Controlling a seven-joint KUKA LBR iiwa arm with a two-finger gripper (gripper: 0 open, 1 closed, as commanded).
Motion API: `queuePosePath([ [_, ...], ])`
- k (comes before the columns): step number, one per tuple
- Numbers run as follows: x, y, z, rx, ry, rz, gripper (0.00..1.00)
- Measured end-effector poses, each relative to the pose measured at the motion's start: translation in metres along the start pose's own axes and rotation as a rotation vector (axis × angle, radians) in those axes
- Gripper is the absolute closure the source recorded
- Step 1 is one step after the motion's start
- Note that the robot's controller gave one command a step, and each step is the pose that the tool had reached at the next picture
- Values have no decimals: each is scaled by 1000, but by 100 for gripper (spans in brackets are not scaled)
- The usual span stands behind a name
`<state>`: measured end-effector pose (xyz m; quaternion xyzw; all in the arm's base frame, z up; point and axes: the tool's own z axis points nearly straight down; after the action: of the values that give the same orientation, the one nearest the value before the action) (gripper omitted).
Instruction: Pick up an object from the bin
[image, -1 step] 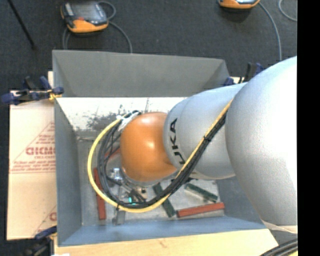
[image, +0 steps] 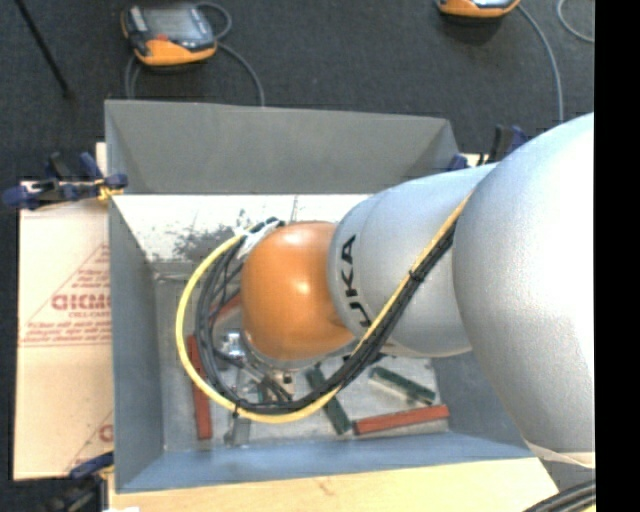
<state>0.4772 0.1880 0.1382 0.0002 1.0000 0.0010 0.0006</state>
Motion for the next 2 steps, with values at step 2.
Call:
queuePosePath([
  [2,-24,14,38,1,-5,-533,0],
])
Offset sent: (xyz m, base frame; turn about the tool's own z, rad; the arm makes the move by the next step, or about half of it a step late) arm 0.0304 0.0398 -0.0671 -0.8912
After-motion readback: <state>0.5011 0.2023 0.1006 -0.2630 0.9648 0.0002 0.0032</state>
